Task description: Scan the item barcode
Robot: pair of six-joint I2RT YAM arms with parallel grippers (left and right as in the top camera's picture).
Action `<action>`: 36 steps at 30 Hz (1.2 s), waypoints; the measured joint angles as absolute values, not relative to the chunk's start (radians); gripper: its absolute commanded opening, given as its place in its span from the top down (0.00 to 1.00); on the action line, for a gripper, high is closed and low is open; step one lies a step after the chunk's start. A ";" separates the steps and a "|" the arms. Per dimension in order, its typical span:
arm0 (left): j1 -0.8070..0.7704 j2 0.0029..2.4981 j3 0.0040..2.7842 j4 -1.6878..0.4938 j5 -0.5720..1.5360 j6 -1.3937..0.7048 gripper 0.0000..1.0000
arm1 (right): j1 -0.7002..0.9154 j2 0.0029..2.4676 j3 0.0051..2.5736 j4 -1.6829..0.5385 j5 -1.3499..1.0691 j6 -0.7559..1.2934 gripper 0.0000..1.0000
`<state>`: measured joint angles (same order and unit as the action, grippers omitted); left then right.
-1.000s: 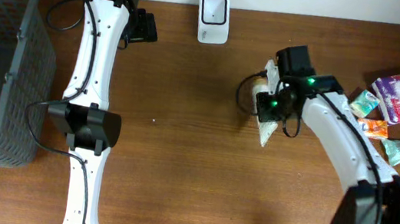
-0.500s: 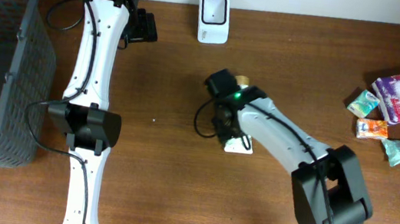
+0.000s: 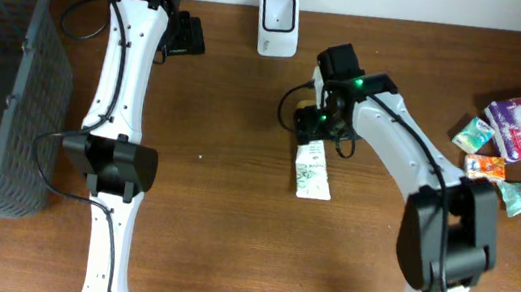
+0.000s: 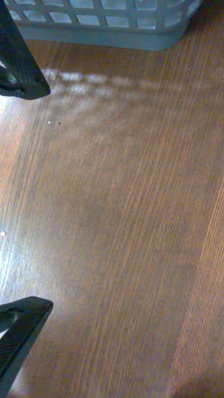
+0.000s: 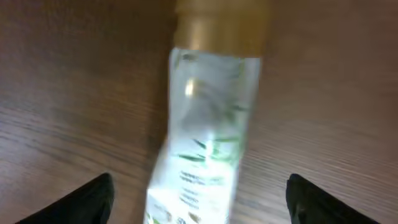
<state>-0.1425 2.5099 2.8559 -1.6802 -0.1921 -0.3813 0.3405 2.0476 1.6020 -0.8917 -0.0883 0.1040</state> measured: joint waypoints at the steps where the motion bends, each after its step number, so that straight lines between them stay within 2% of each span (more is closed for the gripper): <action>1: -0.142 2.510 2.856 -1.681 -0.192 -0.381 0.01 | 0.345 2.081 1.601 -0.889 -0.107 0.102 0.37; 3: -0.142 2.510 2.856 -1.681 -0.192 -0.381 0.01 | 0.353 2.143 1.600 -0.883 -0.122 0.101 0.61; 4: -0.142 2.510 2.856 -1.681 -0.192 -0.381 0.01 | 0.353 2.165 1.600 -0.879 -0.127 0.101 0.78; 5: -0.142 2.510 2.856 -1.680 -0.192 -0.381 0.01 | 0.353 2.172 1.600 -0.877 -0.126 0.104 0.91; 6: -0.142 2.510 2.856 -1.680 -0.192 -0.381 0.01 | 0.353 2.169 1.605 -0.881 -0.130 0.104 0.96; 12: -0.142 2.510 2.856 -1.680 -0.192 -0.381 0.01 | 0.353 2.198 1.748 -0.891 -0.136 0.104 0.96; 16: -0.142 2.510 2.856 -1.681 -0.192 -0.381 0.01 | 0.353 2.206 1.932 -0.564 -0.136 0.105 0.96; 21: -0.142 2.510 2.856 -1.681 -0.192 -0.381 0.01 | 0.353 2.219 1.943 -0.330 -0.121 0.104 0.96; 28: -0.142 2.510 2.856 -1.680 -0.192 -0.381 0.01 | 0.354 2.337 1.943 -0.194 -0.118 0.117 0.96; 31: -0.142 2.510 2.856 -1.681 -0.192 -0.381 0.01 | 0.354 2.351 1.942 -0.194 -0.118 0.195 0.96; 36: -0.142 2.510 2.856 -1.681 -0.192 -0.381 0.01 | 0.354 2.351 1.942 -0.223 -0.212 0.449 0.96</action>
<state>-0.1425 2.5099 2.8559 -1.6806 -0.1921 -0.3813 0.3542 2.3508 1.9419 -0.2226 -0.2115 0.4488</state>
